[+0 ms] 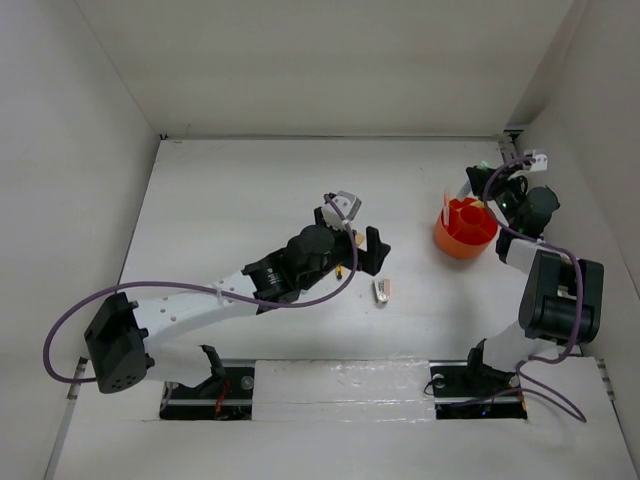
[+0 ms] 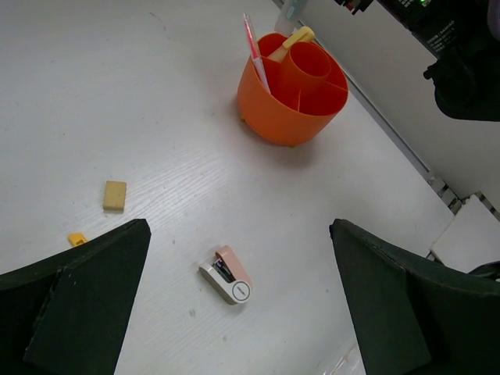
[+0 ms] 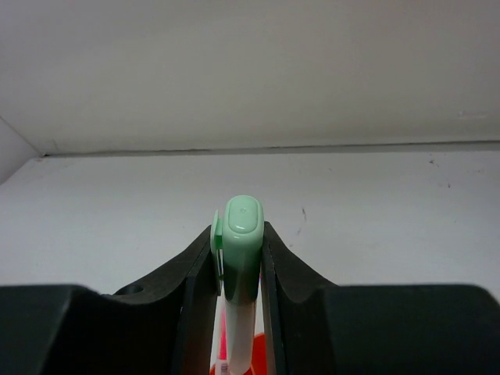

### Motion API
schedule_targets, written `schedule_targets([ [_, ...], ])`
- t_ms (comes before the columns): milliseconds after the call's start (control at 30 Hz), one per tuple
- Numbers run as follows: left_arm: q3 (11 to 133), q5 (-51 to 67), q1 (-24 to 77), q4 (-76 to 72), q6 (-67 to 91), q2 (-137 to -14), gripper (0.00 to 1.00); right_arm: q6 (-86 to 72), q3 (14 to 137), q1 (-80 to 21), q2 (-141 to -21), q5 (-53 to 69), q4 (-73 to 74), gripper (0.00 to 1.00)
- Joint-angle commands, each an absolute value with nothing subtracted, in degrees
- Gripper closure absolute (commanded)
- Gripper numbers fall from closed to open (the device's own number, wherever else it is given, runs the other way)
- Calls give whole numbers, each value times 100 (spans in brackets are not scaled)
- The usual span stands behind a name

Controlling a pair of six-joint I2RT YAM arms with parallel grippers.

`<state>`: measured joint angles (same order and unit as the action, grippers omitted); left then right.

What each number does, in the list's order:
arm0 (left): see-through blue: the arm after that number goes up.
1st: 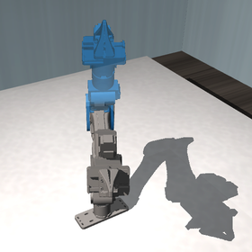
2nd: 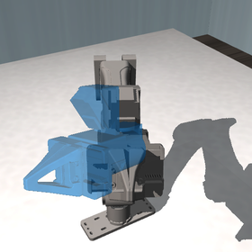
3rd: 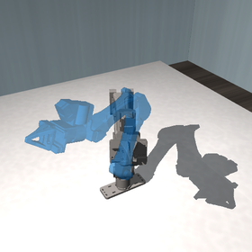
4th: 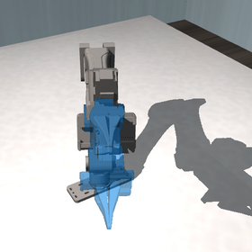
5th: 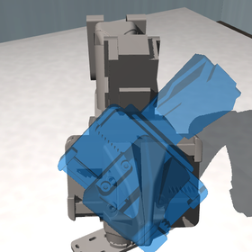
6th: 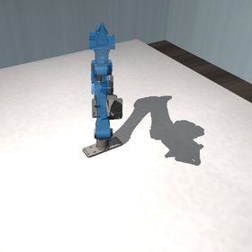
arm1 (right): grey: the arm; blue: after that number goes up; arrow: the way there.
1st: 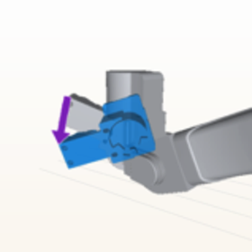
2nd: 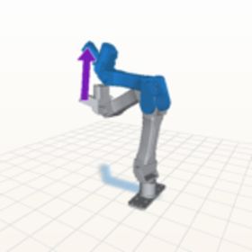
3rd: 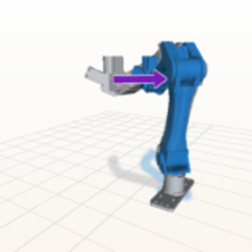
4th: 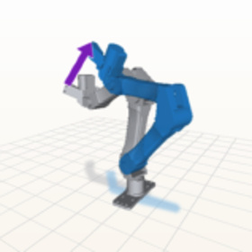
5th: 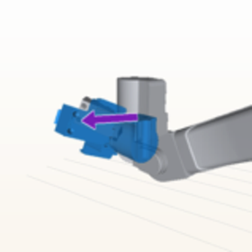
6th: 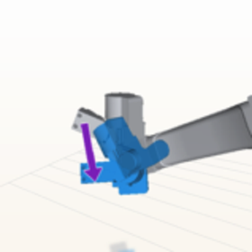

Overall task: Sort the stationery into containers
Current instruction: Place the stationery in the storage box.

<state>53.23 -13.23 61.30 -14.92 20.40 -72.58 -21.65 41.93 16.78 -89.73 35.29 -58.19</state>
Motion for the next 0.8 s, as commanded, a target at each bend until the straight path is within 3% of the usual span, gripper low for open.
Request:
schedule_targets([
  [0, 5291, -1213, 6135, -1836, 1960, -7251, 1, -2013, 4044, 1740, -9035, 3480, -6390, 100],
  [433, 5186, -1099, 6240, -1942, 1907, -7251, 1, -2013, 3823, 1846, -9316, 3261, -6671, 100],
  [667, 5186, -1099, 6240, -1942, 1907, -7251, 1, -2065, 3771, 1898, -9369, 3261, -6724, 88],
  [767, 5186, -1099, 6240, -1942, 1907, -7251, 1, -2065, 3771, 1898, -9369, 3313, -6724, 75],
])
